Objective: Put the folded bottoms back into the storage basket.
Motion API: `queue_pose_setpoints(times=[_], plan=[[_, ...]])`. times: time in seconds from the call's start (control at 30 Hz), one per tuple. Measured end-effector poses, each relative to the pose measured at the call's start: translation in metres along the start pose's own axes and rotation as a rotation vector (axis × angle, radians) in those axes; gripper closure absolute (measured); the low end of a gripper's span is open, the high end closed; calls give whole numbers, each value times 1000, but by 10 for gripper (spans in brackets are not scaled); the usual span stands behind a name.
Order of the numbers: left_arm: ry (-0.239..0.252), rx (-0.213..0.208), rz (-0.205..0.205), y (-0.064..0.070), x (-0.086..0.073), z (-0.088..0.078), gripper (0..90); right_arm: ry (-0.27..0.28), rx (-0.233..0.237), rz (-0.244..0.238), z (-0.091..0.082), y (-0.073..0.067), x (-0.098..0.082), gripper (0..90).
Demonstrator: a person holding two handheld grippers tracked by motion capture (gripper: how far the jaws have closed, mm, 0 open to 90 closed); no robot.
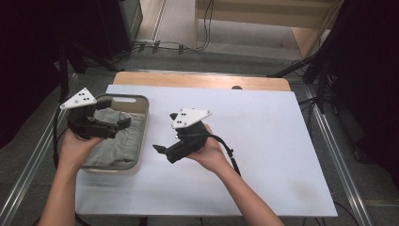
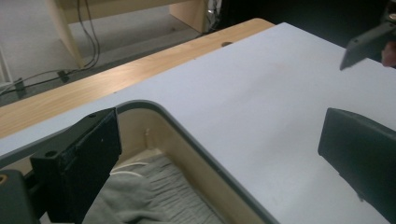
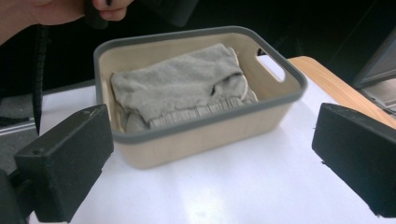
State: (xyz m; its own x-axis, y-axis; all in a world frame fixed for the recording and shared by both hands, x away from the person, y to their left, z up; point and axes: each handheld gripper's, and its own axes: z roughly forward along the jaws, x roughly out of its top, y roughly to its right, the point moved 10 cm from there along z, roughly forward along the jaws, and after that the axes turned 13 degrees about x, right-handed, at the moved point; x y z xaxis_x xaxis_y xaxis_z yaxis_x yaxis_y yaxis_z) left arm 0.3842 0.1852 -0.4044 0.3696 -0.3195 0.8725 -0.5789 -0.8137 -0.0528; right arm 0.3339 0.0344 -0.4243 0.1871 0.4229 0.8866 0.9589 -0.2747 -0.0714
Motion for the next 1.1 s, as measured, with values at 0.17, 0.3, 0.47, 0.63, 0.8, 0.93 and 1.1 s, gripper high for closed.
queue_pose_setpoints(times=[0.17, 0.3, 0.47, 0.63, 0.8, 0.93, 1.1], plan=[[1, -27, 10, 18, -3, 4, 0, -5, -28, 3, -17, 4, -11, 0], [2, -53, 22, 33, -4, 7, 0, -10, -50, 8, -30, 3, -22, 0], [10, -86, 37, 51, -6, 7, 0, -7, -68, 9, -44, 2, -30, 0], [20, -125, 38, 68, -9, 8, 0, 0, -82, 17, -59, 1, -41, 0], [23, -162, 46, 84, -13, 11, 0, 0, -99, 30, -73, 3, -55, 0], [18, -177, 66, 96, -17, 13, 0, 17, -97, 39, -87, 4, -65, 0], [17, -192, 82, 108, -21, 15, 0, 22, -113, 43, -104, 5, -76, 0]])
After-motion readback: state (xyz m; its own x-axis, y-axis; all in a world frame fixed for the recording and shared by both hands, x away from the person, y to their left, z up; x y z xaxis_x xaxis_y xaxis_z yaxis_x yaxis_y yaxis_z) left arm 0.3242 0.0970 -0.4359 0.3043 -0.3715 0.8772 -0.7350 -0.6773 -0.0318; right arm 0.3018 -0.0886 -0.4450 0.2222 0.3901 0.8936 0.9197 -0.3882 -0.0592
